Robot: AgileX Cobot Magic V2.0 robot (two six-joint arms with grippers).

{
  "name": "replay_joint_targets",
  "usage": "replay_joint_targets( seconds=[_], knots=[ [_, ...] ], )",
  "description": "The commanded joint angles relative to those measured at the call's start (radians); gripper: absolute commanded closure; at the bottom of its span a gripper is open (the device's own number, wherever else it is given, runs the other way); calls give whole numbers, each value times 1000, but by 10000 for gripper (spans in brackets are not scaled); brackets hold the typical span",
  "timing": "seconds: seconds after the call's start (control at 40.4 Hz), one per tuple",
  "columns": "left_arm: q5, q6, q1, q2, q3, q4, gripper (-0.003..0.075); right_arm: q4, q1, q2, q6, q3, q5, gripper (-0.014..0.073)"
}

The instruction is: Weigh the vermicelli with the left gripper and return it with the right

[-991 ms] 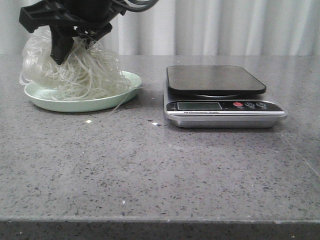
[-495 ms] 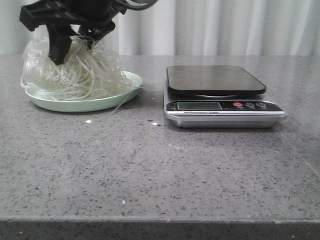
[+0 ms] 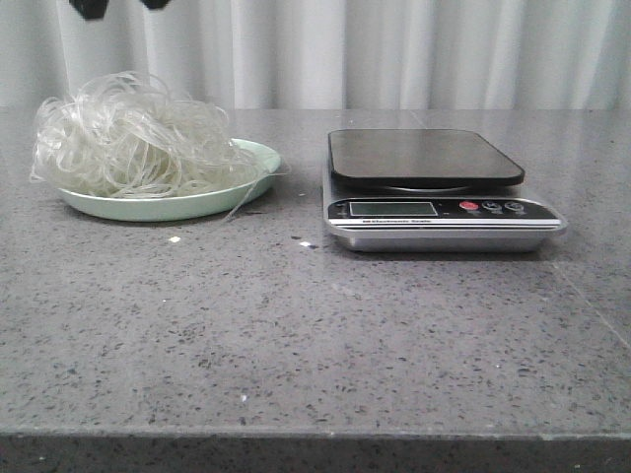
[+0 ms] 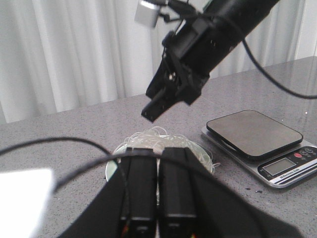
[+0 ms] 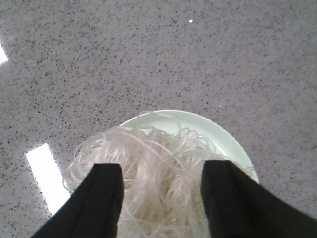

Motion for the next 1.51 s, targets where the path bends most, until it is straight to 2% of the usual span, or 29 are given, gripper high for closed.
replay_joint_targets(
  seconds=[0.0, 0.149, 0.198, 0.57, 0.768, 0.941, 1.14, 1.264, 1.486],
  knots=[
    [-82, -9, -2, 10, -25, 6, 584, -3, -25, -98, 1, -54, -32, 211],
    [-82, -9, -2, 10, -25, 6, 584, -3, -93, -156, 1, -54, -19, 457],
    [-82, -9, -2, 10, -25, 6, 584, -3, -125, -173, 12, -54, -16, 432],
    [-82, -9, -2, 10, -25, 6, 584, 1, -433, -252, 63, -53, 68, 442],
    [-82, -9, -2, 10, -25, 6, 584, 69, -561, -300, 63, 29, 6, 442],
    [-82, -9, -2, 10, -25, 6, 584, 73, -594, -383, 63, 265, -137, 442],
    [-82, -9, -2, 10, -25, 6, 584, 83, -595, -552, 63, 670, -425, 442],
    [-82, -9, -2, 10, -25, 6, 584, 93, -595, -694, 63, 926, -590, 442],
    [-82, -9, -2, 10, -25, 6, 584, 93, -595, -981, 63, 1308, -787, 442]
  ],
)
